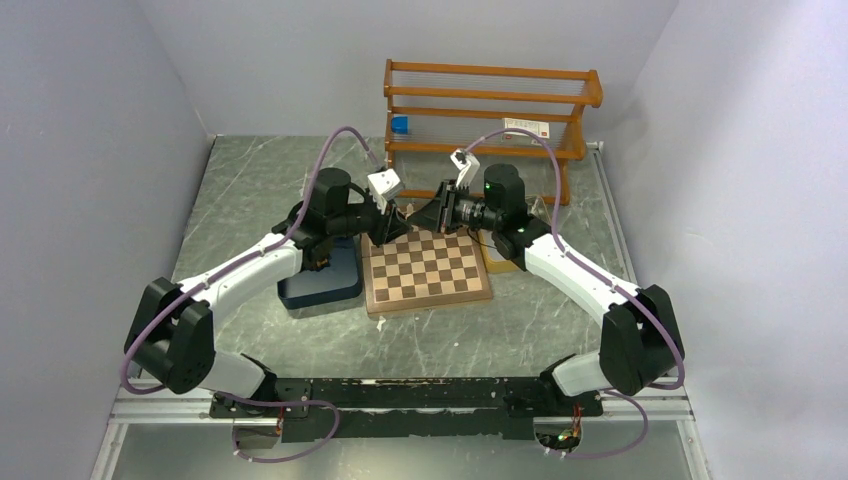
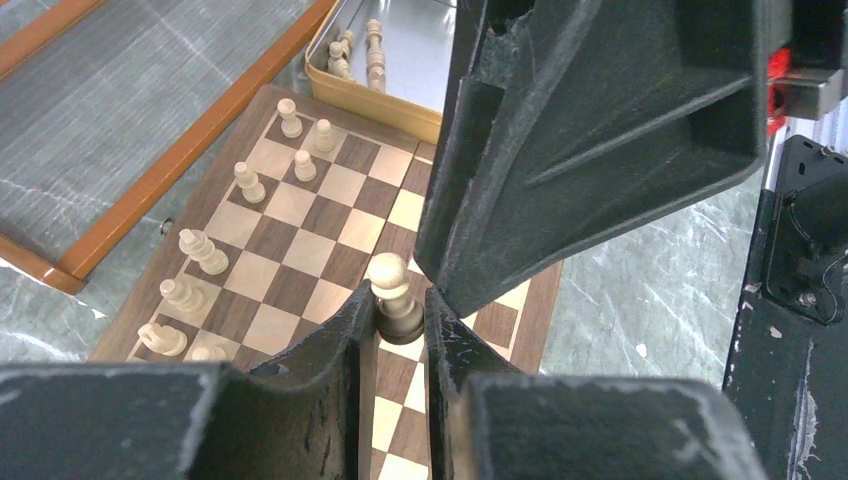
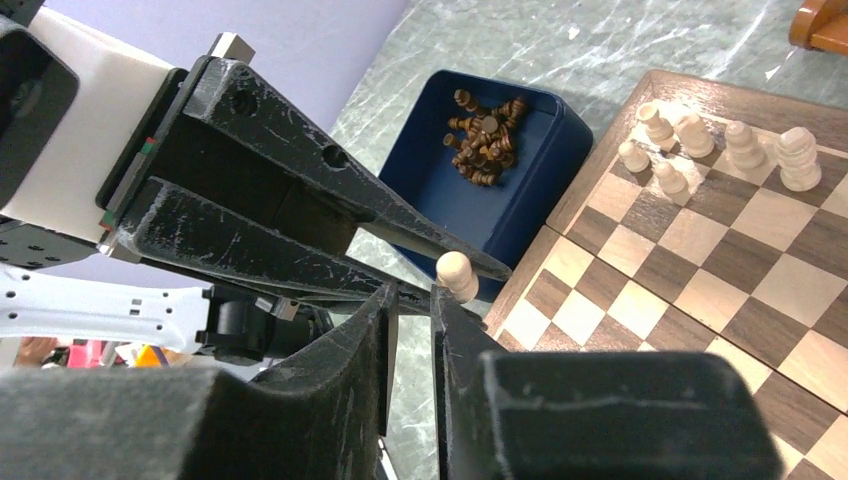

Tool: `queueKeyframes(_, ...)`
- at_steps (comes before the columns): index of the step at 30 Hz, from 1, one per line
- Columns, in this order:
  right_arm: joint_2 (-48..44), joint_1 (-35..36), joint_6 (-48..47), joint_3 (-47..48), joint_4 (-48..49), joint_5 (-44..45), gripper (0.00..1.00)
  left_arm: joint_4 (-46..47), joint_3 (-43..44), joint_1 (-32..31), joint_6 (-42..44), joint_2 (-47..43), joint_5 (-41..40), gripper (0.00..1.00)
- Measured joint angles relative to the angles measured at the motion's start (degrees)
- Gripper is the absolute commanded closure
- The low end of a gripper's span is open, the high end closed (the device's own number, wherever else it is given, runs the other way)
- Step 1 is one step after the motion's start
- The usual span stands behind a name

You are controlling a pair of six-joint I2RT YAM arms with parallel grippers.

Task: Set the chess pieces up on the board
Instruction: Place the chess piece on the chessboard.

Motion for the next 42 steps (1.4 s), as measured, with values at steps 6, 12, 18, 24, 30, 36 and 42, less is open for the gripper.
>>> queueKeyframes(6, 0.2, 0.0, 0.0, 0.0, -0.1, -1.0, 0.72, 0.1, 0.0, -0.1, 1.2, 0.3, 0.0, 0.94)
queueKeyframes(12, 0.9, 0.0, -0.2, -0.3, -0.6, -1.2, 0.70, 0.1, -0.5, -0.1, 1.8, 0.3, 0.0, 0.94)
queueKeyframes(18, 0.5, -0.9, 1.1, -2.3, 0.0, 1.4, 0.68, 0.6, -1.0, -0.2, 2.5, 0.3, 0.1, 0.95)
queueKeyframes(24, 0.6, -1.4, 3.3, -2.4, 1.9, 1.5, 0.67, 1.4, -1.5, -0.3, 3.3, 0.0, 0.5, 0.95)
queueKeyframes(30, 0.6, -1.4, 5.6, -2.8, 5.1, 1.2, 0.67, 1.7, -1.8, -0.5, 3.6, -0.1, 0.9, 0.95)
queueKeyframes(36, 1.6, -1.4, 6.1, -2.8, 5.7, 0.2, 0.71, 2.3, -2.2, -0.5, 3.7, -0.3, 1.1, 0.95)
queueKeyframes(42, 2.8, -1.4, 6.4, -2.9, 5.7, -1.5, 0.77, 2.8, -2.6, -0.5, 3.8, -0.3, 1.2, 0.95)
